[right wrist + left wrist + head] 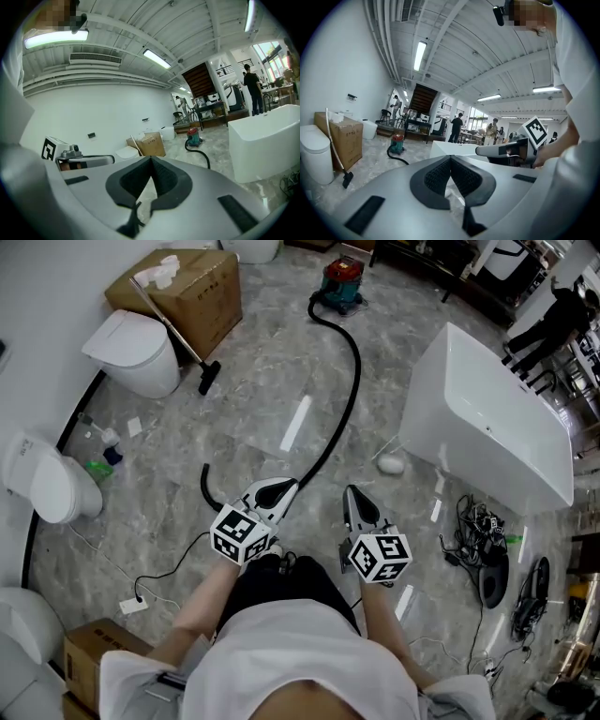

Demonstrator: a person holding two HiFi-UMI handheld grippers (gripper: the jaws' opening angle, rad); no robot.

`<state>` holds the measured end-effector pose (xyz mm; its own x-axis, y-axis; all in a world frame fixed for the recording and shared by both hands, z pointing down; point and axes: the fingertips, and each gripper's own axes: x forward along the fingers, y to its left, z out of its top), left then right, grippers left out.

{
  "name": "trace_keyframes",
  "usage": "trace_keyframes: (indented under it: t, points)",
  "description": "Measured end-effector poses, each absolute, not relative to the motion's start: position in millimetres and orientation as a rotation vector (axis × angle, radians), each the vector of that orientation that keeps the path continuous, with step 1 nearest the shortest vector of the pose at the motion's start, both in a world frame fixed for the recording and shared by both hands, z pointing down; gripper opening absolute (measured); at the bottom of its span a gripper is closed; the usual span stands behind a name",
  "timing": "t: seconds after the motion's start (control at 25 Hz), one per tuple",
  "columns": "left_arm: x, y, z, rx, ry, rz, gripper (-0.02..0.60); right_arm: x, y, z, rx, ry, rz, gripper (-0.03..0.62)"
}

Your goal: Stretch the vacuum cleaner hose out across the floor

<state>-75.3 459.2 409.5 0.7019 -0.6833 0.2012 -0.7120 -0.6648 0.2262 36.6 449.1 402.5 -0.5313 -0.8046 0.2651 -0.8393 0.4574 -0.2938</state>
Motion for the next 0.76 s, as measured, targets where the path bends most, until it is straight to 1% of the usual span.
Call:
trace_keyframes:
  t: [0.76]
  points:
    - [-76,473,414,2.600,-1.085,0.154,0.008,33,463,407,1.449,-2.590,0.608,0.014]
